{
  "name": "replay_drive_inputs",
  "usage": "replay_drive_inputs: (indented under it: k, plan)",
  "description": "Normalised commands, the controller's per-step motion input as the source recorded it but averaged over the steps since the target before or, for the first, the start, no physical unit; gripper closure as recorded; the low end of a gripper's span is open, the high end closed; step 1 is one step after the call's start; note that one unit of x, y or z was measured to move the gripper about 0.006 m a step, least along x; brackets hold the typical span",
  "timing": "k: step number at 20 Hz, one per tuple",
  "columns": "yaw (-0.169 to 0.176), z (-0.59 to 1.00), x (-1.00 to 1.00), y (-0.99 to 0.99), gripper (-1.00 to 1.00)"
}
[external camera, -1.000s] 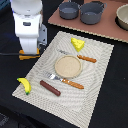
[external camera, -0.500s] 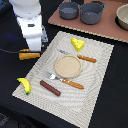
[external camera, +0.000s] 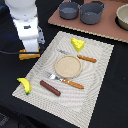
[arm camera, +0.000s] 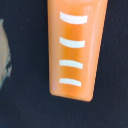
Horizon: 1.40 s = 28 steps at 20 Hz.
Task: Interact with the objects in diverse but meaningful ways.
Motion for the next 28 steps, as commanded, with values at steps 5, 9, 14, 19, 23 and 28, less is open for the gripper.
replay_drive_inputs:
  k: [5, 9, 14, 19, 23, 28]
  plan:
    - [0.036, -0.43, -0.38, 0.06, -1.00]
    - [0.032, -0.43, -0.44, 0.00, -1.00]
    - [0.033, -0.36, -0.40, 0.00, 1.00]
    - [0.033, -0.20, -0.35, 0.00, 1.00]
    - [0.033, -0.02, -0.25, 0.00, 1.00]
    - [0.030, -0.01, -0.23, 0.00, 1.00]
